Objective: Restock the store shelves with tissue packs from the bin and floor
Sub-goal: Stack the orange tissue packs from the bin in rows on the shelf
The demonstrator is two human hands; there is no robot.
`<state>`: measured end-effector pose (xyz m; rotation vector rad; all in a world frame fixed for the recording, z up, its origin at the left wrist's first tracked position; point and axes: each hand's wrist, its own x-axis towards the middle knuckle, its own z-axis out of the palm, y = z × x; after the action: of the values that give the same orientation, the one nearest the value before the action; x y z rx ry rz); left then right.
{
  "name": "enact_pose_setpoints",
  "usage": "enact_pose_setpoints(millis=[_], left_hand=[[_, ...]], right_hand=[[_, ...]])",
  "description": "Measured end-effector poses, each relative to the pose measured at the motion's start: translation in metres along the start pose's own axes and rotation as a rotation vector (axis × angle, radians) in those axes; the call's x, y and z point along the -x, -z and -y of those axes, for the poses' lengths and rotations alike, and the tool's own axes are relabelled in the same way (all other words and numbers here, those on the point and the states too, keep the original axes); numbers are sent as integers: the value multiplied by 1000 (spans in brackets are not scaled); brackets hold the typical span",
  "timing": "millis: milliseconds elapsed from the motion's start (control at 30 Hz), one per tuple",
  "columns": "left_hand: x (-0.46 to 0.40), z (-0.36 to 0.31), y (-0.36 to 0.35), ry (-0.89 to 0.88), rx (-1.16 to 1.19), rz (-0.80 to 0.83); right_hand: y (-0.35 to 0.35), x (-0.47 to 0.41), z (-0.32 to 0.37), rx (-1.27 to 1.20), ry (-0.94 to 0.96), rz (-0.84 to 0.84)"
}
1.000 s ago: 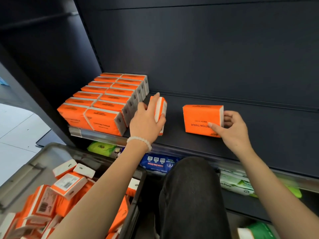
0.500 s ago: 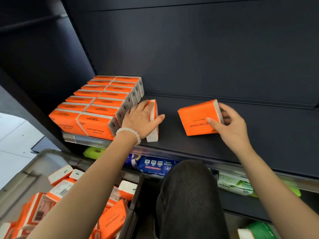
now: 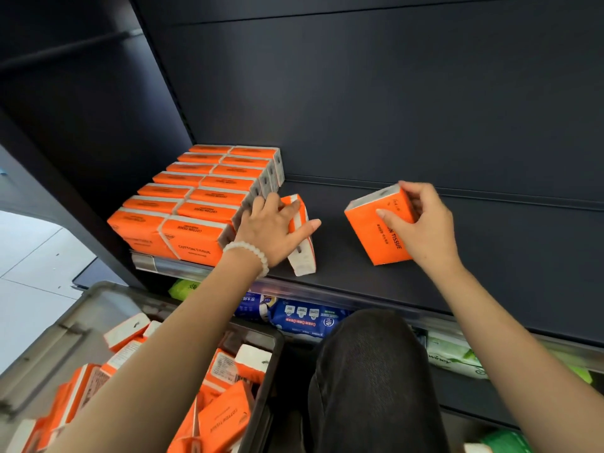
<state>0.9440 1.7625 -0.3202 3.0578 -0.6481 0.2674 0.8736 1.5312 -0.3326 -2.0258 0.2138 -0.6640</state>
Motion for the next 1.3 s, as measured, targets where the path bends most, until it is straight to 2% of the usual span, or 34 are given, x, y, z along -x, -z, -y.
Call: enact_pose_setpoints(millis=[67, 167, 267, 367, 433, 533, 600, 667, 1000, 1167, 1300], left_hand=[[-1, -6, -4, 37, 51, -42], [-6, -17, -13, 49, 223, -156], [-14, -25, -18, 13, 390, -169], [-17, -28, -20, -11, 460, -179], [-19, -29, -22, 25, 434, -194], [-25, -36, -20, 187, 309, -190], [-30, -44, -17, 304, 243, -166], [-36, -53, -14, 350, 200, -139], [-30, -12, -4, 13, -10, -38], [-35, -18, -6, 57, 44, -35], [-46, -32, -9, 208, 4, -58]], right_hand=[[-4, 1, -1, 101, 100, 92], [-7, 2, -4, 269, 139, 257], [-7, 3, -8, 385, 154, 291], [-2, 1, -12, 431, 160, 277], [2, 0, -15, 447, 155, 268], [3, 0, -18, 453, 131, 244], [3, 1, -17, 476, 159, 238], [4, 2, -16, 519, 202, 255], [12, 1, -14, 488, 148, 318], [7, -5, -16, 476, 141, 315], [1, -10, -22, 462, 167, 274]])
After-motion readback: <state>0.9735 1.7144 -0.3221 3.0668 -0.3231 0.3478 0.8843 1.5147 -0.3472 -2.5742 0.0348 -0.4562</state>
